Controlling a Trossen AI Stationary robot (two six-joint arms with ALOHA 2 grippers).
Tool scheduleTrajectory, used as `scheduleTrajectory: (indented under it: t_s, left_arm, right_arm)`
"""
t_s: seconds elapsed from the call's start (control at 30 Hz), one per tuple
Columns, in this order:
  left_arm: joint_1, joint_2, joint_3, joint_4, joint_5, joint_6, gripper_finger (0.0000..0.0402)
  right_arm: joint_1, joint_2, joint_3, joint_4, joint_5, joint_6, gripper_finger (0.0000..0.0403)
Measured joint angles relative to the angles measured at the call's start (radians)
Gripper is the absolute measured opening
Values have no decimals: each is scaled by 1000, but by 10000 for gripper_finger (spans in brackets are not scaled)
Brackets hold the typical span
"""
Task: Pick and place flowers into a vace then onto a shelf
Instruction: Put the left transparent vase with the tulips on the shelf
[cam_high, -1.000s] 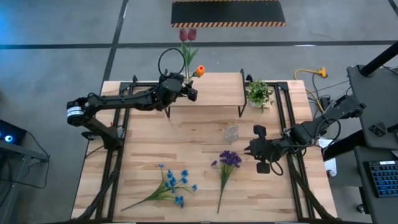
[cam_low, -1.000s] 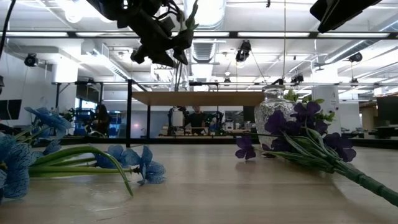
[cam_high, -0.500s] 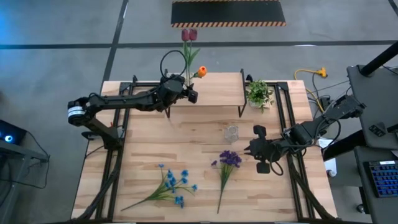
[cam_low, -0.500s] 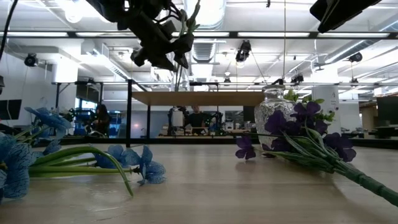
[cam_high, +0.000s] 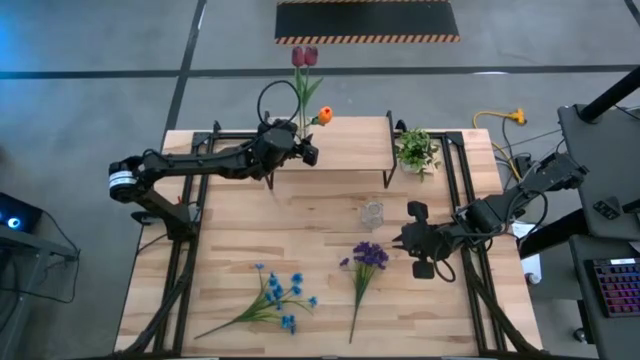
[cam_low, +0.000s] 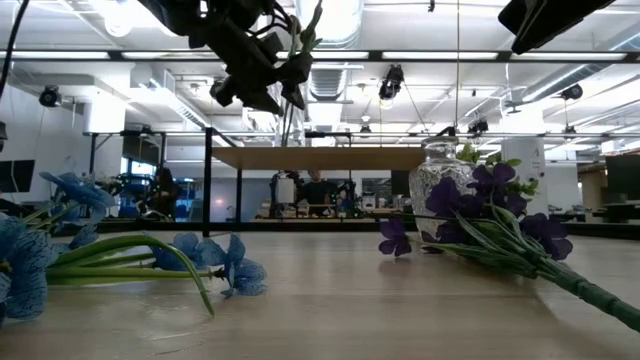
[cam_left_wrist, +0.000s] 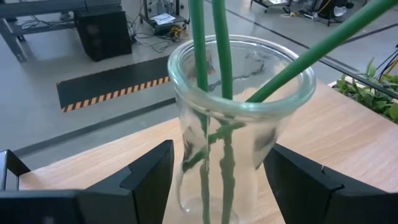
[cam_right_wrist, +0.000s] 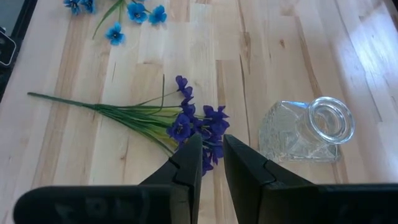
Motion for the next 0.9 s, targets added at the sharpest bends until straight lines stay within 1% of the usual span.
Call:
scheduleTrajectory:
  t_s: [0.6,0.73,0.9]
  left_arm:
    - [-1,-14,1,2,0,1,229]
    - [-1,-15,2,3,26,26,229]
    - [-2,-15,2,3,34,25,229]
  right_arm:
    - [0,0,-2,-1,0,-4,56]
    - [0,0,-2,-1,0,-8,56]
    - [0,0,-2,-1,0,-11,56]
